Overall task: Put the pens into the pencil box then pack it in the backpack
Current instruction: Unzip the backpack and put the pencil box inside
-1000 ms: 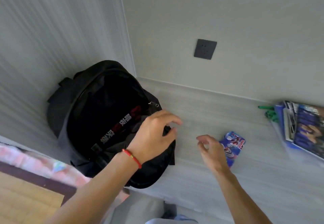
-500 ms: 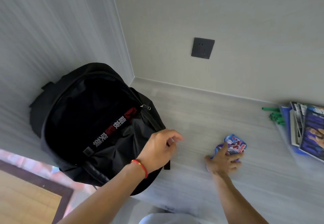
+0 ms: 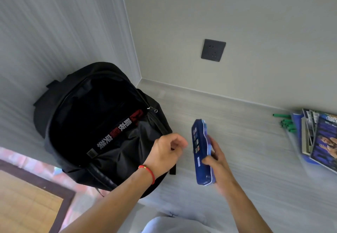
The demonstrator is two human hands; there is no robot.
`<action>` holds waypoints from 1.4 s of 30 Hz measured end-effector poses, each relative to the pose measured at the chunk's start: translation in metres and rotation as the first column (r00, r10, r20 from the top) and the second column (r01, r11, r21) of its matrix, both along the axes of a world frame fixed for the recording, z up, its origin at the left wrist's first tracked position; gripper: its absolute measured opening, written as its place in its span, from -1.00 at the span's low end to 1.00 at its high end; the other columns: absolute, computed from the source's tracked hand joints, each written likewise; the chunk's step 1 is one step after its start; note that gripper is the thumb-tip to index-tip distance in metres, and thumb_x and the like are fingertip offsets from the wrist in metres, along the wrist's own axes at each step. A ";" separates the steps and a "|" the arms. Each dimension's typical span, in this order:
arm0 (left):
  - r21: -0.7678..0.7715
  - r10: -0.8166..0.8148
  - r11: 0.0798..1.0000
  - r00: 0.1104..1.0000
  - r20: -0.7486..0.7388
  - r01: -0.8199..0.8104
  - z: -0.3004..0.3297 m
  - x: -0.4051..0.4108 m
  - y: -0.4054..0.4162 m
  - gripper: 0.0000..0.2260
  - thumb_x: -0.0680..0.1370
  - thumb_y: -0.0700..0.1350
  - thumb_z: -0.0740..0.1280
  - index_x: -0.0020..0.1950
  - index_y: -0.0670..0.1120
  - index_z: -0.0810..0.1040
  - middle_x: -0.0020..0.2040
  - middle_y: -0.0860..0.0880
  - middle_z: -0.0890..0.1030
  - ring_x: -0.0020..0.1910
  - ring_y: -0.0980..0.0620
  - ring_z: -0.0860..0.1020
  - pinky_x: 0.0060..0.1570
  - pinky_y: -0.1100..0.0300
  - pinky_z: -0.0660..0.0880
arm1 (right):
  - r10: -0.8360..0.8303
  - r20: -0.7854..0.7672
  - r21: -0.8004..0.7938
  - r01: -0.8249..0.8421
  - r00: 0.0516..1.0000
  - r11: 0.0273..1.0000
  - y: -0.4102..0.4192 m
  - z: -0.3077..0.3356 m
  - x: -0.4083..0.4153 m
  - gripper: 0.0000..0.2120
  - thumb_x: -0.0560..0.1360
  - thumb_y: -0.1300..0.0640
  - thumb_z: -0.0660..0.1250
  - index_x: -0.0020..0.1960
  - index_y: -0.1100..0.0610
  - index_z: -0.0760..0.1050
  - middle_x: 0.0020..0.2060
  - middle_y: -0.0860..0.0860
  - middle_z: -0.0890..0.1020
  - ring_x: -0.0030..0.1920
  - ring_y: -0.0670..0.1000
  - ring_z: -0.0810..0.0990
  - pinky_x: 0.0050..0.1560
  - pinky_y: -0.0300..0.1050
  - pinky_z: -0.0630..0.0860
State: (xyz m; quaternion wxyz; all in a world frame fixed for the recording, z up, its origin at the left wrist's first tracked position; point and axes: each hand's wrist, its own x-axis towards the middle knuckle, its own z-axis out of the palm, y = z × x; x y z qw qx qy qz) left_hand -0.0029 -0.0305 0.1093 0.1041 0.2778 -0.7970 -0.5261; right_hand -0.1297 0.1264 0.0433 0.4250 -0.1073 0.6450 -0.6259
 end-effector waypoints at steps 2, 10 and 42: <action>0.196 0.123 0.974 0.992 -0.033 -0.114 0.008 0.002 -0.002 -0.82 0.53 -0.26 0.34 0.06 -0.02 0.58 -0.10 -0.02 0.66 -0.13 -0.02 0.67 -0.11 0.01 0.67 | 0.083 0.131 -0.196 -0.056 0.988 0.979 -0.002 0.021 0.000 -0.27 0.30 0.30 0.24 0.46 -0.03 0.39 0.27 0.28 0.57 0.15 0.26 0.62 -0.04 0.11 0.62; 0.500 0.315 0.836 0.944 -0.098 -0.227 0.020 0.038 -0.019 -0.71 0.52 -0.10 0.45 0.21 -0.06 0.50 0.04 -0.14 0.69 -0.03 -0.14 0.69 -0.17 -0.07 0.65 | 0.405 -0.308 -0.014 -0.430 0.861 0.903 -0.038 0.082 0.024 -0.60 0.44 0.11 0.38 0.28 -0.07 0.53 0.10 0.06 0.72 0.07 0.15 0.71 0.03 0.10 0.65; -0.768 0.589 0.635 0.698 0.407 -0.088 -0.026 0.113 -0.078 -0.41 0.61 0.20 -0.15 0.33 -0.12 0.46 0.38 -0.14 0.43 0.38 -0.12 0.32 0.34 0.00 0.34 | 0.379 -0.870 0.475 -0.330 -0.316 0.815 -0.274 0.117 0.114 -0.59 0.36 0.29 0.46 0.07 -0.13 0.69 -0.11 -0.05 0.73 0.05 0.09 0.64 0.26 -0.06 0.36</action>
